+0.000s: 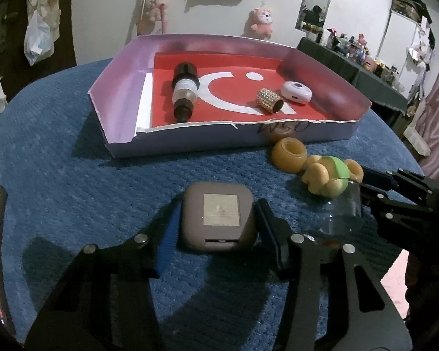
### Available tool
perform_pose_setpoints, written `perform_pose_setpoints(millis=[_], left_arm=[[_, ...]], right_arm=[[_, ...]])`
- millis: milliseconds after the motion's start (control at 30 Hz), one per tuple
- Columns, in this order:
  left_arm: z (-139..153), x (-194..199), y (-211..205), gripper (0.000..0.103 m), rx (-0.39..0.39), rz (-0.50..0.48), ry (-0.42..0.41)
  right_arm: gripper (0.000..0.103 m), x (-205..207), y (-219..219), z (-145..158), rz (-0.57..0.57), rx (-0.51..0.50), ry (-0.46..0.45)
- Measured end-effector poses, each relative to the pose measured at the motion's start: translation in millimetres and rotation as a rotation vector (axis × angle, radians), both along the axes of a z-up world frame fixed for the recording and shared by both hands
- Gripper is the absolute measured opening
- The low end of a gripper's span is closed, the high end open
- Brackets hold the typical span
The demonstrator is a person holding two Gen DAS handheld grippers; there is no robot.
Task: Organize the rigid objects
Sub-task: 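Grasp the grey square case with the left tool while the right tool grasps the amber ring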
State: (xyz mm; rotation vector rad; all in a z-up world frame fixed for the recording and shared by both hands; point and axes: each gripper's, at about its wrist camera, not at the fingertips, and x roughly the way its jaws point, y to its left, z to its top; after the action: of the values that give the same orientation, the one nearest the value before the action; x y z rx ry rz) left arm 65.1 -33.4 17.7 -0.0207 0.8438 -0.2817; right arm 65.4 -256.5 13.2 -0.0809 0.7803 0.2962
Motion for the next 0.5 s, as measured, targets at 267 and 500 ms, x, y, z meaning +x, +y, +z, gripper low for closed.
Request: perform_pose_setpoints(millis=[267,500], left_arm=[[5,-3,-3,0.048,0.003,0.005,-0.008],[16,-7,2,0.048,-0.008,0.009,-0.043]], right_arm=[[0.040,-5,-6,10,-0.004,0.039,-0.025],[0.040,-10,-5,24,0.008,0.060,-0.058]])
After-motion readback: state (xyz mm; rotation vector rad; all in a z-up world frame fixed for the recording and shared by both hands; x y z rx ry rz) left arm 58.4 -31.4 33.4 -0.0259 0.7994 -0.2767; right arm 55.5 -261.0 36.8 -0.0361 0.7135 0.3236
